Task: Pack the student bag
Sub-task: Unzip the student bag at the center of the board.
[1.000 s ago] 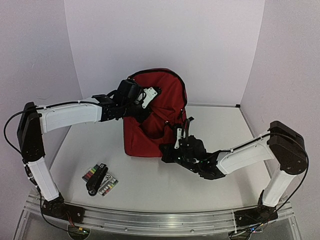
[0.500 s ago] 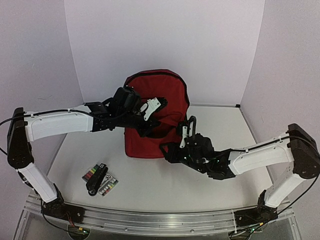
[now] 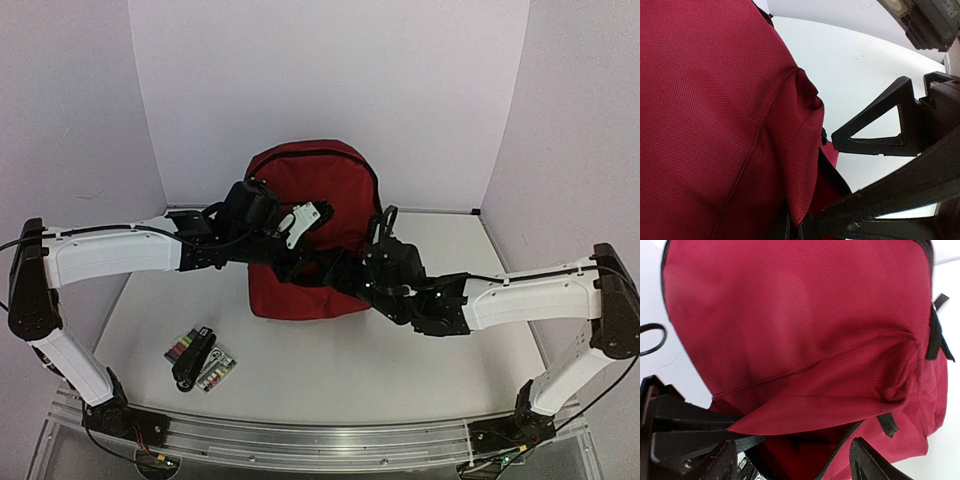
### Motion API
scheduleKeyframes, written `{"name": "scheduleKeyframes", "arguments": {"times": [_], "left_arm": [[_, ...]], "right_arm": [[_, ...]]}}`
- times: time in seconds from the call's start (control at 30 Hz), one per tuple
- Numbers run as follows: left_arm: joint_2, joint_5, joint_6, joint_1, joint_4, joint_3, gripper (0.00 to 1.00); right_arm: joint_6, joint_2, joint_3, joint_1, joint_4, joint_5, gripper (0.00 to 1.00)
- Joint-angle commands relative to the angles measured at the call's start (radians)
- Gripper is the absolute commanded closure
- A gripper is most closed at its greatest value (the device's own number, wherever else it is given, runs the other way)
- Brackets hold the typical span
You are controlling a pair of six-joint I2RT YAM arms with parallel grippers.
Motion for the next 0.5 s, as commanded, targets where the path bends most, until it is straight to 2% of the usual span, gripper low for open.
{"name": "scheduleKeyframes", "arguments": {"times": [0.0,0.17,0.4,0.43,0.47], "left_arm": [[-0.043,-0.014,-0.025,-0.013,0.05,0.004,1.0],[-0.042,-0.066,-0.052,-0.013,0.037,0.025,1.0],[-0.041,-0.005,-0.059,-0.013,0.037,0.034,1.0],[-0.04,-0.004,-0.059,-0.013,0.031,0.037,1.0],[-0.039,-0.008,-0.06,-0.013,0.024,0.042,1.0]], "right_arm": [[0.079,0.041,0.057,0.003,-0.108,0.07,0.31],[0.117,0.037,0.02,0.004,-0.129,0.073,0.35],[0.086,0.103,0.069,0.004,-0.138,0.083,0.36],[0.077,0.116,0.085,0.003,-0.144,0.083,0.4],[0.069,0.126,0.1,0.003,-0.149,0.082,0.49]]}}
